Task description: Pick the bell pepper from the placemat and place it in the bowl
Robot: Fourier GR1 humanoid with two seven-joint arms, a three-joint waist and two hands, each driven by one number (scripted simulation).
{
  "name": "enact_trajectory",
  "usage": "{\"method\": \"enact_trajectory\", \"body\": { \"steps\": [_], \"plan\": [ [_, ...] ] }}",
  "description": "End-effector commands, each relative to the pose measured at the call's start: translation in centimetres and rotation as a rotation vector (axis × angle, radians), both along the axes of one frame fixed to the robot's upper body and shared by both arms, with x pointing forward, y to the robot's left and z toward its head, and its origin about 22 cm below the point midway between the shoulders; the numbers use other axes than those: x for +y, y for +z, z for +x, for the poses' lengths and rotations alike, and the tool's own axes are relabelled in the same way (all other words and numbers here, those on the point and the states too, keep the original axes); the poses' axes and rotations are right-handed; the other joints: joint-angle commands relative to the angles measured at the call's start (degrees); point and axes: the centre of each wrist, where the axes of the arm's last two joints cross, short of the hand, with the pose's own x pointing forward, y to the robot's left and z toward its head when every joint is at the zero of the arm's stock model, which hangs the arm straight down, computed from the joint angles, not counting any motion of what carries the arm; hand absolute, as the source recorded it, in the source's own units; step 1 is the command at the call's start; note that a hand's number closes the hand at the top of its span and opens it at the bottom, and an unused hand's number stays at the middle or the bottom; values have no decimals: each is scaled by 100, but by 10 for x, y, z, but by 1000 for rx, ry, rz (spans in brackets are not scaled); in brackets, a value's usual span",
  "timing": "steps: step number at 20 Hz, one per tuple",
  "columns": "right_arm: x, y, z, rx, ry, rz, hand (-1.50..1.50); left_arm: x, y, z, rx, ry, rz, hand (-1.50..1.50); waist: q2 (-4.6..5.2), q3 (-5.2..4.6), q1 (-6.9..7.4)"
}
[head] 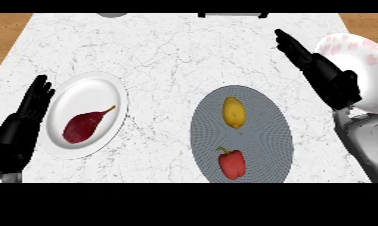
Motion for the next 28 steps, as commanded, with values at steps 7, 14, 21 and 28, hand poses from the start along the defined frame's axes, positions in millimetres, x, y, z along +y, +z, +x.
{"method": "enact_trajectory", "body": {
  "steps": [7, 14, 21, 28],
  "plan": [
    [-8, 24, -24, -509, -195, -562, 150, -49, -11, 10, 52, -233, -69, 0, -384, -76, -934],
    [79, -85, -111, -594, -265, -461, -150, -107, -12, 15, 53, -387, -116, 0, -121, 133, -340],
    [101, -85, -104, -492, -322, -938, -150, -103, -5, 28, 62, -405, -110, 0, -138, 92, -225],
    [136, -100, -136, -47, -270, -1320, -150, -101, -6, 29, 63, -417, -102, 0, -93, 76, -182]
  ]
}}
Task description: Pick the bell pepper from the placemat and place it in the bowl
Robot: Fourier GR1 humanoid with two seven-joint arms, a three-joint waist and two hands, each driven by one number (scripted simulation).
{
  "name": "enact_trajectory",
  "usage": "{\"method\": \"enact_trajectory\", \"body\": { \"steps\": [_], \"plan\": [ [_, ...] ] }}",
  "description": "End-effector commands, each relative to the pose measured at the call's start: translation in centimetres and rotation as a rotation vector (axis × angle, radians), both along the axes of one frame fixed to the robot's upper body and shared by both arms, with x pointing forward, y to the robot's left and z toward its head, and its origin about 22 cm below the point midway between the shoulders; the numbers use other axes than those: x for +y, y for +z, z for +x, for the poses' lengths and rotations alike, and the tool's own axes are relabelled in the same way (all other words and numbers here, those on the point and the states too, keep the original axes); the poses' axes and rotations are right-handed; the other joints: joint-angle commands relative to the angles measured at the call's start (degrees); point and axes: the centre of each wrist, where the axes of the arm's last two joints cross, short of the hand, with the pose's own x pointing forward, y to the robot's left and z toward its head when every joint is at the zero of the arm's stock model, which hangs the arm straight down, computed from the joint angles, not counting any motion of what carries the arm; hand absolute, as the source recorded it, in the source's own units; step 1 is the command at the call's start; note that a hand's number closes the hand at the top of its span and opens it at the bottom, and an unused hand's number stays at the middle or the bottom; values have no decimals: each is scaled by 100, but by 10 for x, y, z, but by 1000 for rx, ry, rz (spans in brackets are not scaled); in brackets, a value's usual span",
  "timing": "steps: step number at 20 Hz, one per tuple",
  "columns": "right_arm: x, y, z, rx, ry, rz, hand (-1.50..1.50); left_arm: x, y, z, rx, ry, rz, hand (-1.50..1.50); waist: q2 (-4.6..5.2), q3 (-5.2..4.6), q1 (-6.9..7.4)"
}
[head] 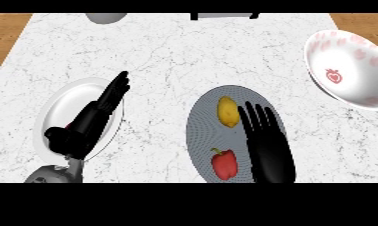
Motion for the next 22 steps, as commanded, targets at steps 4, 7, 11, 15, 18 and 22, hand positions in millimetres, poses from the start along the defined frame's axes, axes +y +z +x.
{"method": "enact_trajectory", "body": {
  "steps": [4, 7, 11, 15, 18, 22],
  "plan": [
    [82, 20, -27, 271, -228, -180, -150, -15, 3, 9, -5, -16, -11, 0, 67, 23, 130],
    [113, 38, -38, 332, -274, -200, -150, -14, 12, 15, -18, -35, -14, 0, 71, 37, 204],
    [116, 30, -31, 367, -341, -256, -150, -19, 7, 16, -26, -45, -13, 0, 101, 48, 310],
    [119, 32, -43, 373, -360, -274, -150, -13, 6, 18, -7, -49, -13, 0, 86, 50, 278],
    [121, 36, -40, 363, -364, -267, -150, -30, -2, 14, -13, -65, -19, 0, 92, 52, 285],
    [128, 19, -50, 326, -348, -307, -150, -27, -4, 12, -8, -66, -10, 0, 86, 58, 312]
  ]
}}
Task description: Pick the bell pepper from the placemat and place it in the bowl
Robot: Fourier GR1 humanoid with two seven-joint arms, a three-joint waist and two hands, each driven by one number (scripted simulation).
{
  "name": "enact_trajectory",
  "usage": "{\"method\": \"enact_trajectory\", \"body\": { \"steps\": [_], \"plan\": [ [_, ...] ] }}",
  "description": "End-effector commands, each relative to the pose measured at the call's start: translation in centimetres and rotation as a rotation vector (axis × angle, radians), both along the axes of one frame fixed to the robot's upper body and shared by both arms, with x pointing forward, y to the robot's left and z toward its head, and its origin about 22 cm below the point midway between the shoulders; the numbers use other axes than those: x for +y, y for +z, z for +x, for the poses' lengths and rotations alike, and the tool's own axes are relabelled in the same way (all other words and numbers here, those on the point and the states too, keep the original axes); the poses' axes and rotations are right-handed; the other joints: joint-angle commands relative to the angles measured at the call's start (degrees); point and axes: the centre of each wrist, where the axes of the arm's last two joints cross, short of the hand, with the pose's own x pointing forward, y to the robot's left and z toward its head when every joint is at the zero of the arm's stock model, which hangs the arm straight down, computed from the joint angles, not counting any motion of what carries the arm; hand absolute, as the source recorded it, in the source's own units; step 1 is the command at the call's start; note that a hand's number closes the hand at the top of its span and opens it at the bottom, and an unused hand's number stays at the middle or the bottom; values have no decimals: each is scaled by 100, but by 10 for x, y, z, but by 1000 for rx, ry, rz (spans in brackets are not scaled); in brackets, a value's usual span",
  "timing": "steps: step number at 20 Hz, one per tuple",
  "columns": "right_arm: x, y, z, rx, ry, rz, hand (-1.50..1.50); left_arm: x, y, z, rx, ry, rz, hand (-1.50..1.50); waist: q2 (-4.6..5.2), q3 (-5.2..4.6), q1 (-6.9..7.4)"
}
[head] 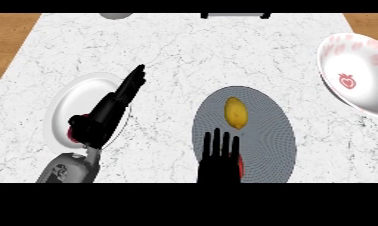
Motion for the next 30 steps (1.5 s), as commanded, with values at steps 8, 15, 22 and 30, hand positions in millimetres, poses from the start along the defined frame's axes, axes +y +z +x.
{"method": "enact_trajectory", "body": {
  "steps": [8, 15, 22, 30],
  "plan": [
    [21, -13, -15, -117, -114, -199, -150, 11, -1, -5, -9, 4, 5, 0, -4, 7, 22],
    [15, -26, -9, -174, -124, -260, -150, 9, 6, 1, 7, 17, -1, 0, 0, 11, -31],
    [3, -21, 9, -146, -189, -272, -150, 12, 1, 1, -10, 1, -4, 0, 5, 9, -23],
    [-12, -29, 27, -134, -174, -249, -150, 15, -13, -14, 2, 8, -17, 0, 4, 11, -4]
  ]
}}
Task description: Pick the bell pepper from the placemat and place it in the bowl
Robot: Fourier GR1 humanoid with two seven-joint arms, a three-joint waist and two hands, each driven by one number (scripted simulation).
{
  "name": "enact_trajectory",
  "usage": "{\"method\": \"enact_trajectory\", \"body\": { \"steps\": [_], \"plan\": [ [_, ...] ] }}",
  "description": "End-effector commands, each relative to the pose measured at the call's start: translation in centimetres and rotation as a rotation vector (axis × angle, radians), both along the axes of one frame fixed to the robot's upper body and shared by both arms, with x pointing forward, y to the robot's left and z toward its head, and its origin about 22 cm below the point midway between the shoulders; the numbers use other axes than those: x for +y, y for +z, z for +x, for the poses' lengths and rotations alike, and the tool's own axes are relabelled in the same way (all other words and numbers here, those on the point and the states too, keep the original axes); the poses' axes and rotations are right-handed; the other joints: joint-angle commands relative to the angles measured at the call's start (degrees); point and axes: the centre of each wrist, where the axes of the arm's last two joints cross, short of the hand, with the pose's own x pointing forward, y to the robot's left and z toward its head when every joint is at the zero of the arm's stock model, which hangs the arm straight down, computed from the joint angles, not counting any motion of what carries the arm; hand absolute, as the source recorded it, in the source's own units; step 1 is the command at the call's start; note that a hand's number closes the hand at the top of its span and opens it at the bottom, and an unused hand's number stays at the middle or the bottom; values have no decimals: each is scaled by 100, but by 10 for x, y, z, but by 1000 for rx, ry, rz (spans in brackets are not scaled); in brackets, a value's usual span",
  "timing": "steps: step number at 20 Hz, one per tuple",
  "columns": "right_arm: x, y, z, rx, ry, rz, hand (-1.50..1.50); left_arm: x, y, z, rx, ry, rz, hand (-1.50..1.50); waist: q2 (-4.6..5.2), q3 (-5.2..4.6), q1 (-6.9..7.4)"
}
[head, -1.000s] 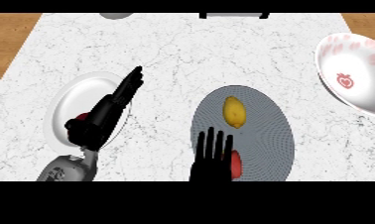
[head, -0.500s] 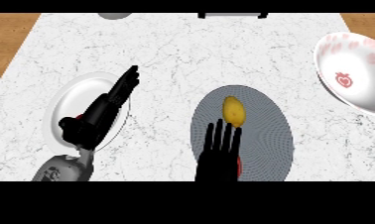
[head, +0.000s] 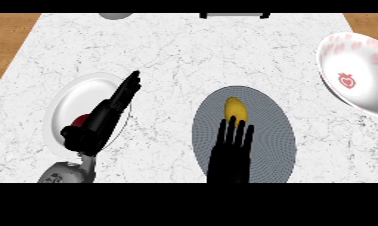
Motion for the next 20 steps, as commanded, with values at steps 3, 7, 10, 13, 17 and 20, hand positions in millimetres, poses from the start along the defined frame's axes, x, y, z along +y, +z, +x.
{"method": "enact_trajectory", "body": {
  "steps": [3, 7, 10, 13, 17, 20],
  "plan": [
    [-1, -8, 11, -40, -116, -26, -150, -31, 15, 6, 12, -2, -6, 0, 1, 3, -1],
    [10, -11, 0, -72, 21, -6, 150, 1, 23, 15, 1, 7, 10, 0, 0, 2, 7],
    [-2, -18, 20, -87, 47, -28, 150, -19, 21, 11, 7, -1, 16, 0, 3, 2, 4],
    [-14, -2, 15, -104, 26, -23, 150, -5, 25, -3, 21, 5, -12, 0, -6, 2, 6],
    [11, -16, 14, -129, 44, -53, 150, -1, 11, 1, 10, -4, 2, 0, 2, 2, 24],
    [-39, 9, 63, -87, 49, 179, 150, -18, 1, 8, -7, -9, -10, 0, 27, 3, -18]
  ]
}}
